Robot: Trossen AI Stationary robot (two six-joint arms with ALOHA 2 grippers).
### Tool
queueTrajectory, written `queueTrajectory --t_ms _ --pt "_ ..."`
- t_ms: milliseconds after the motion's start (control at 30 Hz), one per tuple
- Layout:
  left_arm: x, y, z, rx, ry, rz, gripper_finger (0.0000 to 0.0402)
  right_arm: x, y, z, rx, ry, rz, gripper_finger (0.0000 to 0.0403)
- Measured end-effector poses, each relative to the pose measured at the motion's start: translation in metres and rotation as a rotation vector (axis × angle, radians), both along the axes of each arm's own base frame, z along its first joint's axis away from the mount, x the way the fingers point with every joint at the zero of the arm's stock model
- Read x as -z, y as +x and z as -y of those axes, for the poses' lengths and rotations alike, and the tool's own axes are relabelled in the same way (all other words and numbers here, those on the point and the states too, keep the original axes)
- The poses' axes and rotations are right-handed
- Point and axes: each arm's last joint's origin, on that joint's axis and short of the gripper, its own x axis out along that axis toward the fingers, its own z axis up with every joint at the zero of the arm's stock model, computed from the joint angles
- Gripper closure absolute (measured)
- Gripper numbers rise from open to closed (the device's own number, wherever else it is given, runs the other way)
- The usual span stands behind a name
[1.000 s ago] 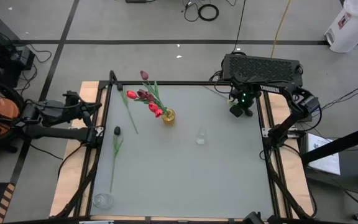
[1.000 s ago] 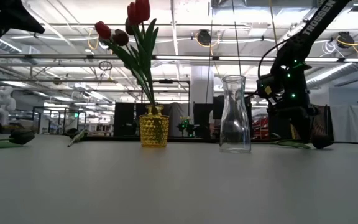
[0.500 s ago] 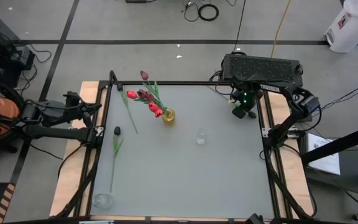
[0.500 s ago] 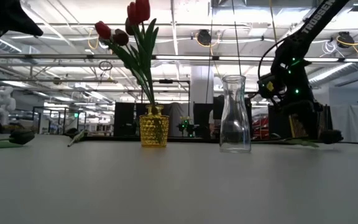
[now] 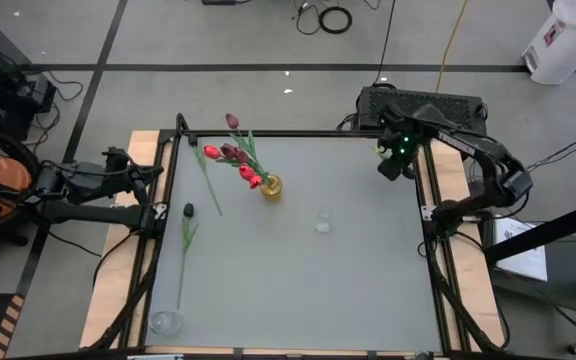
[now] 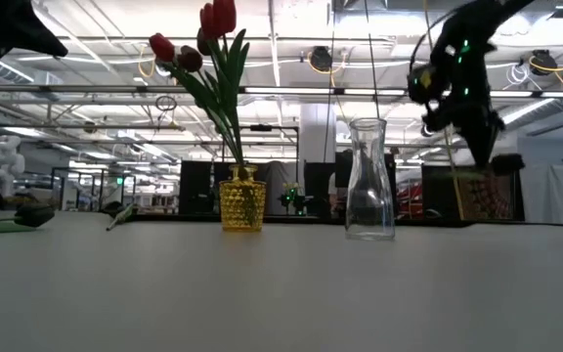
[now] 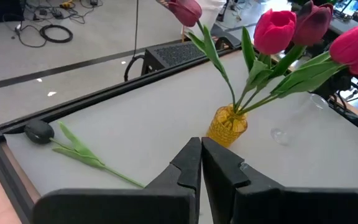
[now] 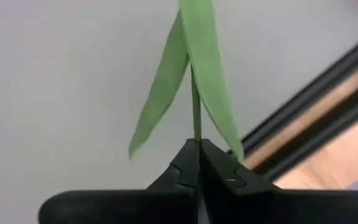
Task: Sort flowers into vase by color
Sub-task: Put the top right black flower into the transparent vase
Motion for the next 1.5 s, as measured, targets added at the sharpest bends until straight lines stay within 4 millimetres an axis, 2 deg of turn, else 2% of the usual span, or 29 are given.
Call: queueTrajectory --t_ms 333,600,933,1100,1500 --pt "0.000 0.000 0.000 0.014 0.042 -0.025 0.0382 -0.077 -0.007 -0.030 0.008 -0.028 0.044 0.0402" --pt "0.000 0.000 0.000 0.014 0.042 -0.024 0.0381 -0.121 -0.005 -0.055 0.107 0.057 0.381 0.0402" --pt "0.000 0.000 0.000 0.014 0.043 -0.024 0.0382 -0.138 -0.008 -0.085 0.268 0.216 0.534 0.0402" --pt "0.000 0.000 0.000 0.034 0.080 -0.048 0.0382 -0.143 -0.006 -0.099 0.291 0.350 0.581 0.0402" --pt "-0.002 -0.001 -0.002 -0.010 0.199 -0.097 0.0382 -0.146 0.005 -0.127 0.311 0.593 0.558 0.0402"
